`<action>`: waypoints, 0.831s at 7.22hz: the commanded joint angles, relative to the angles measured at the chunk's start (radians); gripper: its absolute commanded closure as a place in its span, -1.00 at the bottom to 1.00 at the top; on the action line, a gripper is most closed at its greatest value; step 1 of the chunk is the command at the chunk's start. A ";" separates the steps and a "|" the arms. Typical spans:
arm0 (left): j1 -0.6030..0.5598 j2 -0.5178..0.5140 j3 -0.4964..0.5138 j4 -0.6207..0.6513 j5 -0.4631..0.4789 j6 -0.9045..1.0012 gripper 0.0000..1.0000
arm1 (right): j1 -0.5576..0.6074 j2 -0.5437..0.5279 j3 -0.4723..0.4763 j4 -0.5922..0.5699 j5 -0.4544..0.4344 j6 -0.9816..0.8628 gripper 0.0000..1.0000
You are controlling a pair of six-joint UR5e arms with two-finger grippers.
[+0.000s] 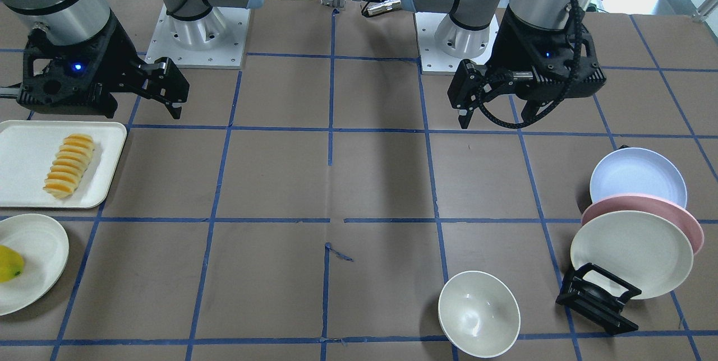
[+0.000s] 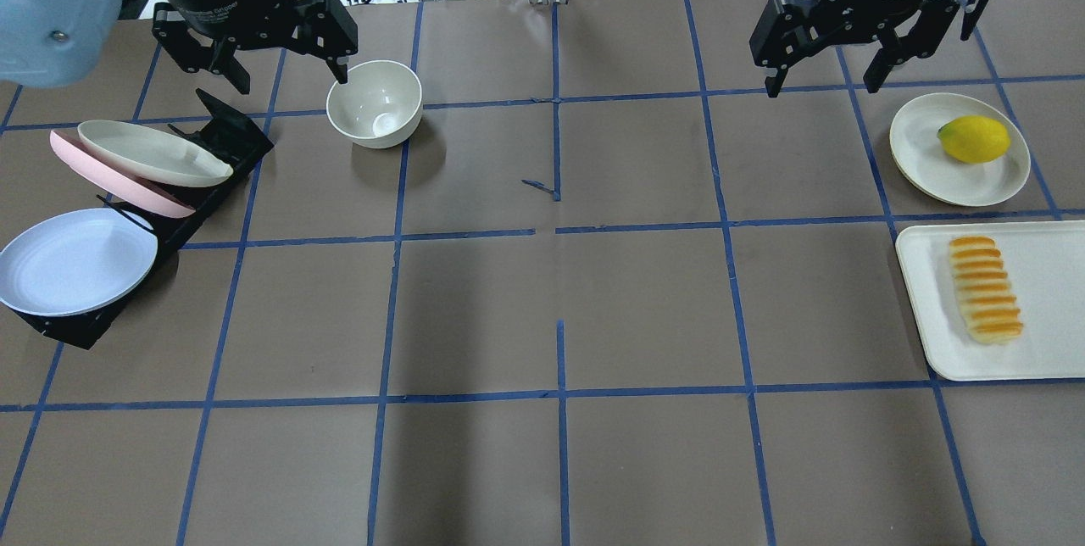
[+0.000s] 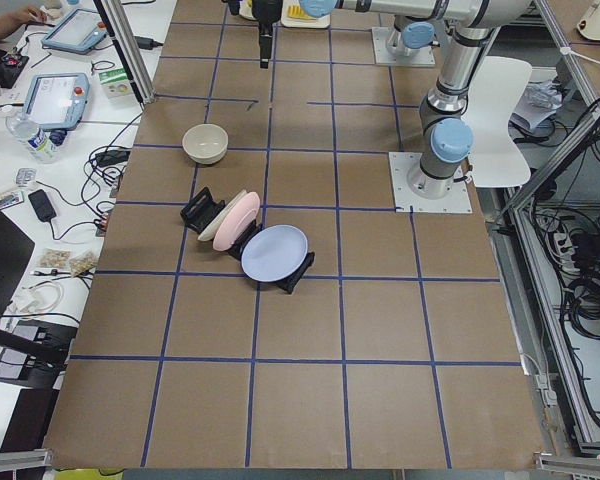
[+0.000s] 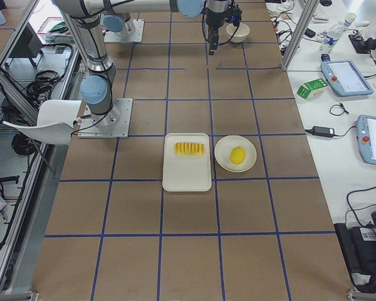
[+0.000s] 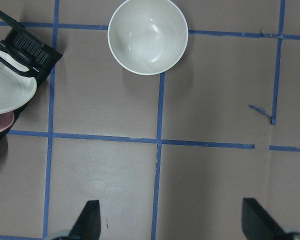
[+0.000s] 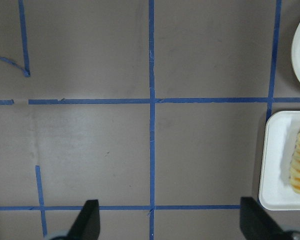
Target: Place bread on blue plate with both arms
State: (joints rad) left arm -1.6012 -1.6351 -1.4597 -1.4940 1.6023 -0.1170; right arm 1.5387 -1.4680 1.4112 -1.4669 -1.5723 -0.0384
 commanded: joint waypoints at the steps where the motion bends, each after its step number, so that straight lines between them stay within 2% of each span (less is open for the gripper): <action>1: -0.003 0.003 -0.002 -0.003 -0.001 -0.019 -1.00 | -0.003 0.000 0.000 -0.007 -0.005 -0.008 -1.00; 6: -0.003 0.008 -0.008 -0.011 0.008 -0.007 -1.00 | -0.003 0.002 0.000 -0.001 -0.005 -0.006 -1.00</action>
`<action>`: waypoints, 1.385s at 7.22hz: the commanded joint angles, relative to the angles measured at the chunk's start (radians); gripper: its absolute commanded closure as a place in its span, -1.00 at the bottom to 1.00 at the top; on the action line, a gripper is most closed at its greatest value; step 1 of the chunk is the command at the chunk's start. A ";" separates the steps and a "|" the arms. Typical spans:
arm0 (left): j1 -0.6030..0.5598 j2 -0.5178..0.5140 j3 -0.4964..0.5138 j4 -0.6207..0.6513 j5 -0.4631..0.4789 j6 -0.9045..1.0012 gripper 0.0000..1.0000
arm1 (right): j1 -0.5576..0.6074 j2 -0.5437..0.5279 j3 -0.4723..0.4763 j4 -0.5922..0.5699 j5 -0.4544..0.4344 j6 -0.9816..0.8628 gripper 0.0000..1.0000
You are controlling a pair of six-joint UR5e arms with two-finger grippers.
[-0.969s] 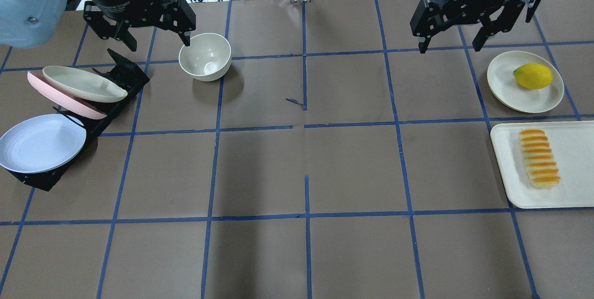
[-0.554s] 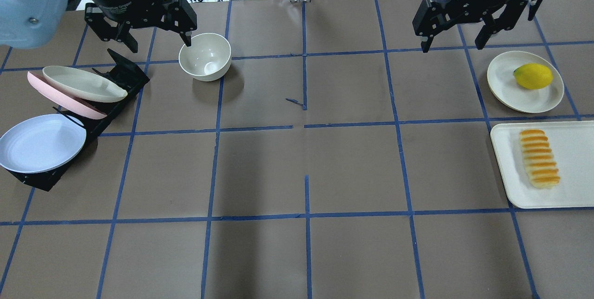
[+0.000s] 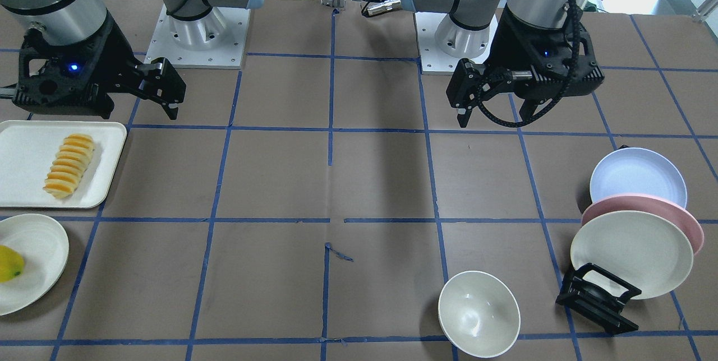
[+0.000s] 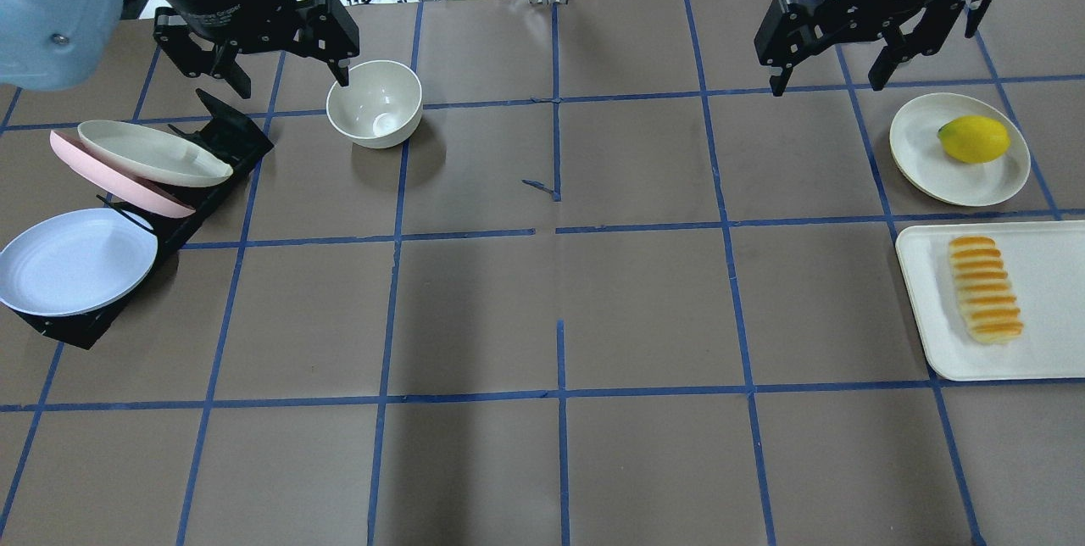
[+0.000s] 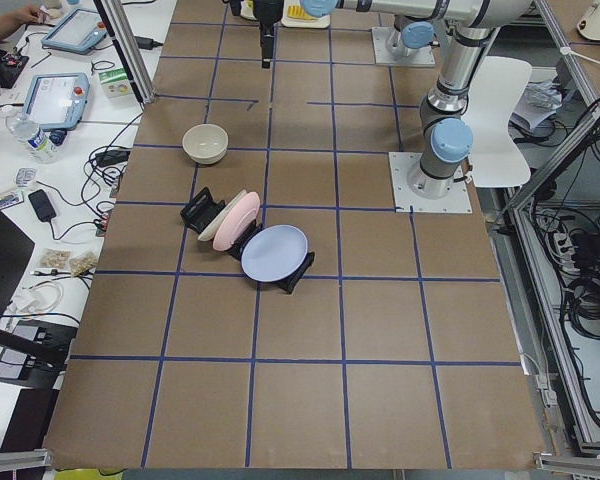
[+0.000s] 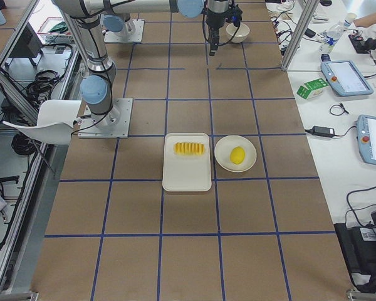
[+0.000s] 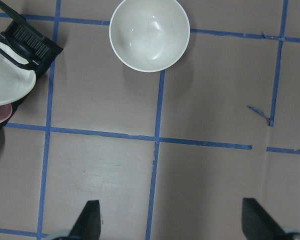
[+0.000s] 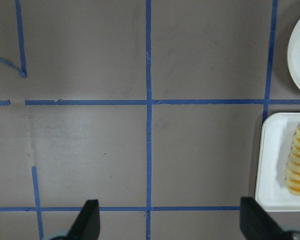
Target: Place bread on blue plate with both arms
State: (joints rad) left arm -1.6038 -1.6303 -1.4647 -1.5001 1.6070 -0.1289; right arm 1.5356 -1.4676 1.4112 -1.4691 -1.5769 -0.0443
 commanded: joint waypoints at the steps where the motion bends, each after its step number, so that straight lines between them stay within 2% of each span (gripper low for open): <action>1: 0.001 0.001 -0.008 -0.003 -0.002 0.005 -1.00 | 0.000 0.001 0.000 0.001 0.000 0.001 -1.00; 3: 0.005 0.006 0.000 -0.005 0.017 0.017 -1.00 | 0.000 0.000 0.000 0.001 0.002 0.001 -1.00; 5: 0.114 0.036 0.003 -0.005 0.017 0.017 -1.00 | -0.002 0.000 0.000 0.001 0.005 0.003 -1.00; 7: 0.352 0.090 0.001 -0.021 0.021 0.020 -1.00 | -0.002 0.000 0.000 0.003 0.006 0.004 -1.00; 8: 0.483 0.096 -0.002 -0.084 0.042 0.063 -1.00 | -0.002 0.000 0.000 0.003 0.008 0.004 -1.00; 10: 0.710 0.073 -0.022 -0.087 0.039 0.078 -1.00 | -0.005 0.001 0.000 0.003 0.008 0.004 -1.00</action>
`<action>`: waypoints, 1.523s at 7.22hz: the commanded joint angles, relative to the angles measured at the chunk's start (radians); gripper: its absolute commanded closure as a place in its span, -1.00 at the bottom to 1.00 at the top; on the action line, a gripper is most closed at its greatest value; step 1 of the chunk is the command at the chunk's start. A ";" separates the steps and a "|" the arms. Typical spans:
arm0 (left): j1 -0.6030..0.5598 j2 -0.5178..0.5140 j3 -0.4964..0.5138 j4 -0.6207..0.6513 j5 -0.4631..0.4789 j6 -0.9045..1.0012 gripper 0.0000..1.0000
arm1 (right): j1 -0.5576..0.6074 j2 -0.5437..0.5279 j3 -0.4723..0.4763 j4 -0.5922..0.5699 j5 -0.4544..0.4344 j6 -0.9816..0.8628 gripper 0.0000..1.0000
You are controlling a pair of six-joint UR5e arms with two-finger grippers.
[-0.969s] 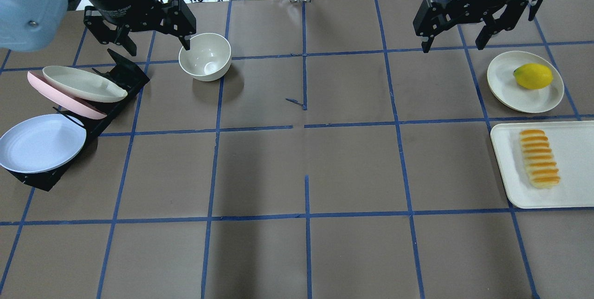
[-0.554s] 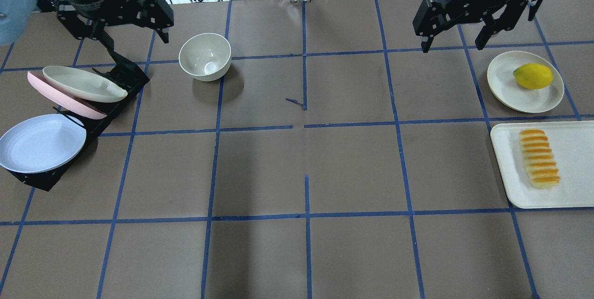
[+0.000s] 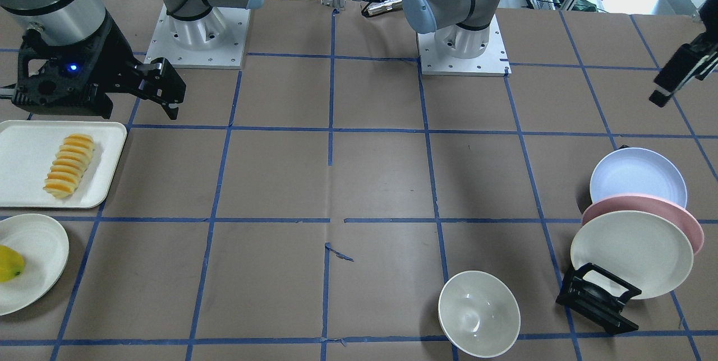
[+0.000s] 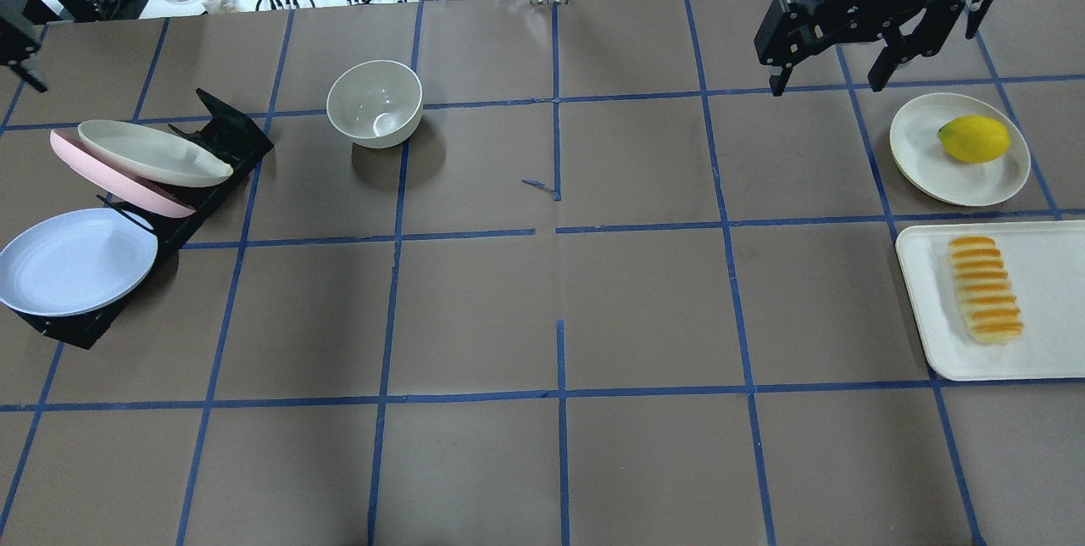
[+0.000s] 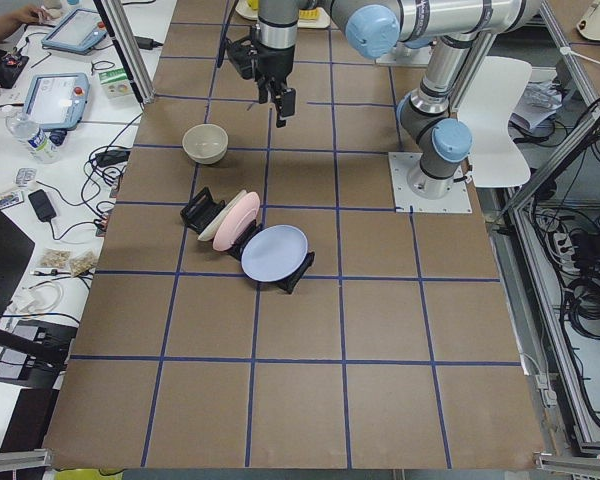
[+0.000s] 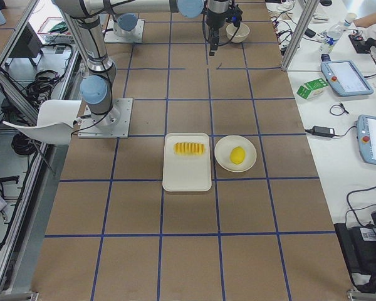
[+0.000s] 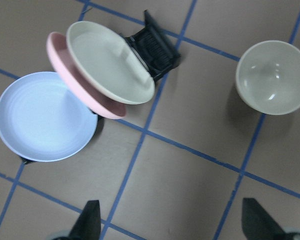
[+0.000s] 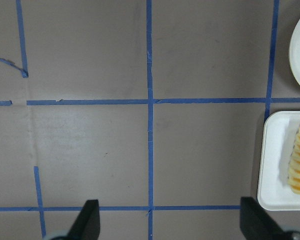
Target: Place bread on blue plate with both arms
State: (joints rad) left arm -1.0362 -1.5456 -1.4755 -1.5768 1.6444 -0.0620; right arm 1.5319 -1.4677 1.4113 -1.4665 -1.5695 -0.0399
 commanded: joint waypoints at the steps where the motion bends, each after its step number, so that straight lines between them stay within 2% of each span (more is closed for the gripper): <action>1: 0.206 -0.043 -0.038 0.024 0.000 0.020 -1.00 | -0.001 0.000 0.000 0.000 0.000 0.000 -1.00; 2: 0.218 -0.091 -0.096 0.135 0.005 0.030 -1.00 | -0.001 0.000 0.000 0.002 0.002 0.000 -1.00; 4: 0.222 -0.201 -0.249 0.389 0.105 0.030 -1.00 | -0.001 0.000 0.000 0.003 0.002 0.002 -1.00; 7: 0.295 -0.305 -0.289 0.423 0.104 0.028 -1.00 | -0.001 0.000 0.002 0.006 0.002 0.006 -1.00; 9: 0.300 -0.336 -0.289 0.475 0.098 0.028 -0.86 | -0.001 0.000 0.002 0.008 0.002 0.011 -1.00; 10: 0.300 -0.340 -0.289 0.475 0.098 0.028 -0.64 | -0.001 0.001 0.002 0.008 0.002 0.011 -1.00; 11: 0.300 -0.350 -0.289 0.475 0.104 0.028 -0.21 | -0.001 0.001 0.002 0.006 0.002 0.012 -1.00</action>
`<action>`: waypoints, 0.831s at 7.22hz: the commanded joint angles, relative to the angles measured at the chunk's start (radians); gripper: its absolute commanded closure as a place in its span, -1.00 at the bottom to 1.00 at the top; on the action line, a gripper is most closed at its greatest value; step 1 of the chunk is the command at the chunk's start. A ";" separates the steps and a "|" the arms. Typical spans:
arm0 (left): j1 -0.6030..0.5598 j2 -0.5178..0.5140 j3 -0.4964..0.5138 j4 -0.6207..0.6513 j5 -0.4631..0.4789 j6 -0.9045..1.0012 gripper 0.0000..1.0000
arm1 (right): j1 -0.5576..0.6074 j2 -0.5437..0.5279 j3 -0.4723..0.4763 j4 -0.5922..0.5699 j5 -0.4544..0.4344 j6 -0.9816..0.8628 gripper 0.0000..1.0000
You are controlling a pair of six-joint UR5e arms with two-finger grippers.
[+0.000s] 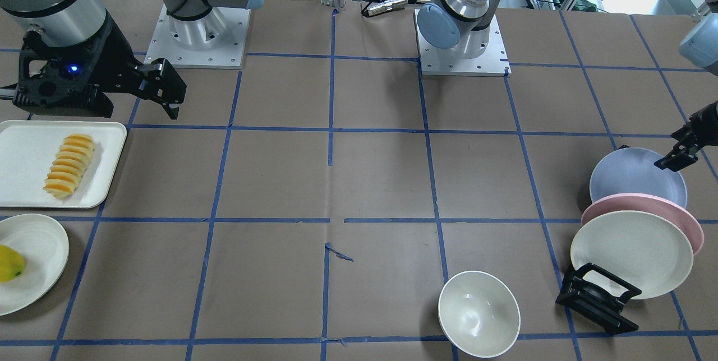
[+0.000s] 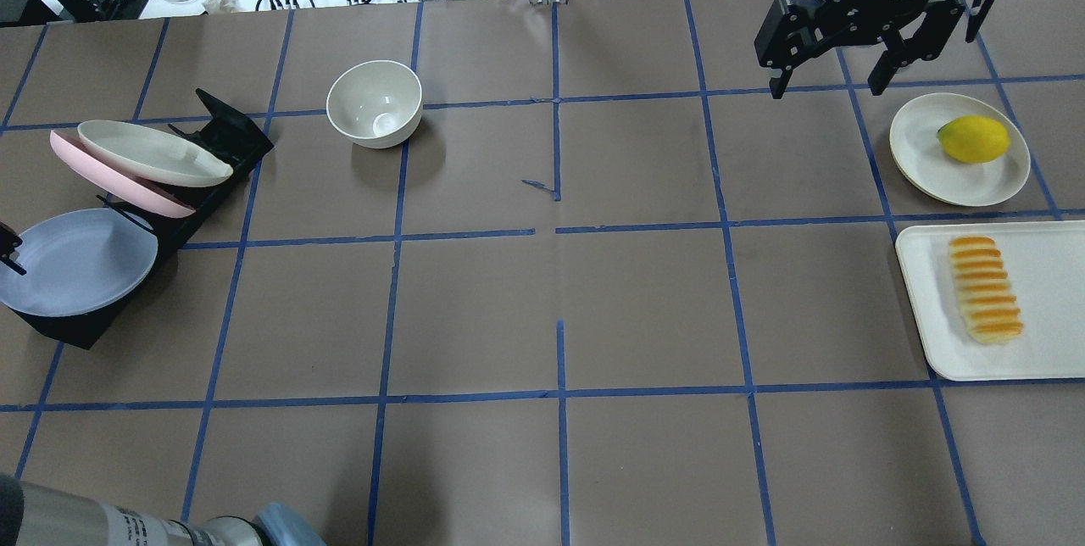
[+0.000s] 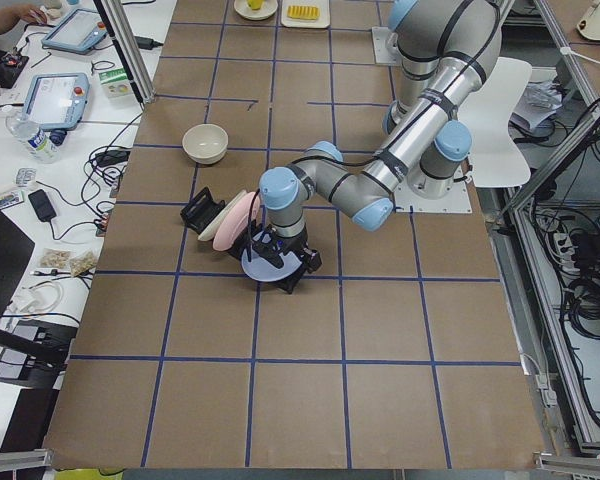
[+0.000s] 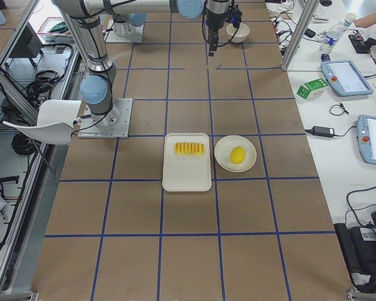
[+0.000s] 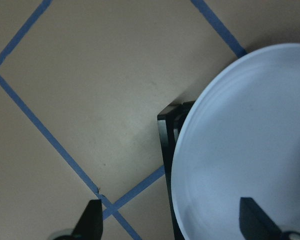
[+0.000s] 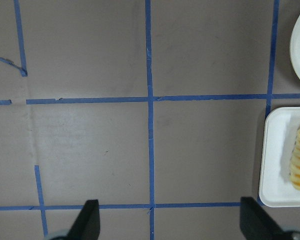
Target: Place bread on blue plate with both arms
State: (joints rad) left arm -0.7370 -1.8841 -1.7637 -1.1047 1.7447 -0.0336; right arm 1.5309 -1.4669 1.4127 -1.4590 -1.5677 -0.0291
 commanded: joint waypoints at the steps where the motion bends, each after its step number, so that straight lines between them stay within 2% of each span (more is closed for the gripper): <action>1: 0.001 -0.023 0.000 0.006 0.009 0.001 -0.15 | 0.000 0.000 0.000 -0.004 0.000 0.000 -1.00; 3: 0.001 -0.038 0.001 0.028 0.006 0.001 0.19 | 0.000 -0.001 0.000 -0.004 0.000 0.000 -1.00; 4: 0.001 -0.033 0.000 0.025 -0.001 0.003 0.52 | 0.000 0.000 0.000 -0.003 0.000 0.000 -1.00; 6: 0.001 -0.018 0.001 0.016 -0.005 0.011 1.00 | -0.002 0.000 0.000 -0.006 -0.002 -0.011 -1.00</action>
State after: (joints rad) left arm -0.7363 -1.9119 -1.7630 -1.0835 1.7424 -0.0276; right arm 1.5306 -1.4668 1.4128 -1.4622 -1.5681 -0.0319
